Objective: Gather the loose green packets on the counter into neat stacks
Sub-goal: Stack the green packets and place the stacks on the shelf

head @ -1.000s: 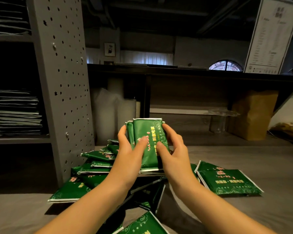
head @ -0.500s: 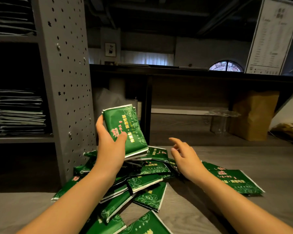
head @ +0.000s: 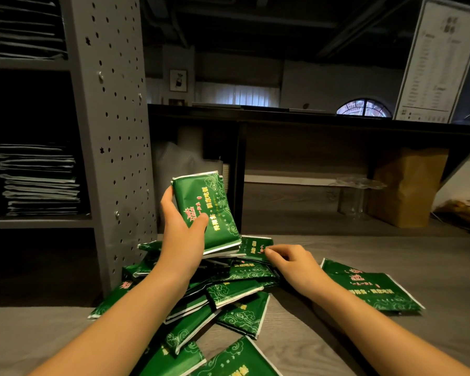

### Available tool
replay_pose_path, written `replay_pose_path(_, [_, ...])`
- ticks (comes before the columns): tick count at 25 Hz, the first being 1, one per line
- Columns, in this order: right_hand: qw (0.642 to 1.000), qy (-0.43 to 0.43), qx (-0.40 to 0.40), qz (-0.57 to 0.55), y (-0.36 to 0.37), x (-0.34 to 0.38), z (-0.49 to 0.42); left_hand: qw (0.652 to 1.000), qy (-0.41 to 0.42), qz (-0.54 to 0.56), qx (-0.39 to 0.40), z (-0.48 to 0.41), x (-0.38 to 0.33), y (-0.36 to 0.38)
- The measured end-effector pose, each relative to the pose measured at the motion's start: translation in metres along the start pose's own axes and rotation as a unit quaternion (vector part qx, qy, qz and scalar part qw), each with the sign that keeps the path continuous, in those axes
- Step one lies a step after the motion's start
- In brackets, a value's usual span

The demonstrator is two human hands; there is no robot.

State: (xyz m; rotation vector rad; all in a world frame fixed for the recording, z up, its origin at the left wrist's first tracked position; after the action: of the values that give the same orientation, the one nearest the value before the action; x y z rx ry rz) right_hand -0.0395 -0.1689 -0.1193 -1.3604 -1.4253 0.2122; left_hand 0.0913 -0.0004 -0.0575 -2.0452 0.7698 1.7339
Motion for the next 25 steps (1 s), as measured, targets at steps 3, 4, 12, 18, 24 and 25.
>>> replay_pose_path(3, [0.994, 0.017, -0.106, -0.029, -0.022, 0.000, 0.003, 1.000, -0.002, -0.003, 0.001, 0.000, 0.000, 0.000])
replay_pose_path(4, [0.991, 0.031, -0.127, -0.042, -0.027, -0.003, 0.005, 1.000, -0.003, -0.003, 0.003, 0.001, 0.000, 0.001])
replay_pose_path(12, [0.847, 0.176, -0.149, -0.479, -0.002, -0.017, 0.013, 0.999, 0.009, -0.042, 0.017, 0.009, -0.002, 0.010])
replay_pose_path(18, [0.890, 0.101, -0.144, -0.420, -0.021, 0.012, 0.014, 0.995, 0.052, -0.084, 0.032, 0.018, -0.010, 0.018])
replay_pose_path(24, [0.895, -0.065, -0.134, -0.421, -0.034, 0.063, 0.012, 0.990, 0.065, -0.098, 0.073, 0.028, -0.008, 0.034])
replay_pose_path(25, [0.895, -0.081, -0.115, -0.423, -0.030, 0.069, 0.011, 0.990, 0.064, -0.094, 0.078, 0.029, -0.008, 0.036])
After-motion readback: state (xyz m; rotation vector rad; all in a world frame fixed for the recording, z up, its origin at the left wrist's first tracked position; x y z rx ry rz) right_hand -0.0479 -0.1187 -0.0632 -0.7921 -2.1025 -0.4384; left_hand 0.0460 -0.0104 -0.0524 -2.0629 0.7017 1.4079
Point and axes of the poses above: each hand's wrist, its own z-axis away from the middle knuckle, its own y-axis out of the palm, x = y × z, the point moved 10 cm from there along -z, towards the middle knuckle, and after that the axes turned 13 degrees about -y, right-handed, at the moved point
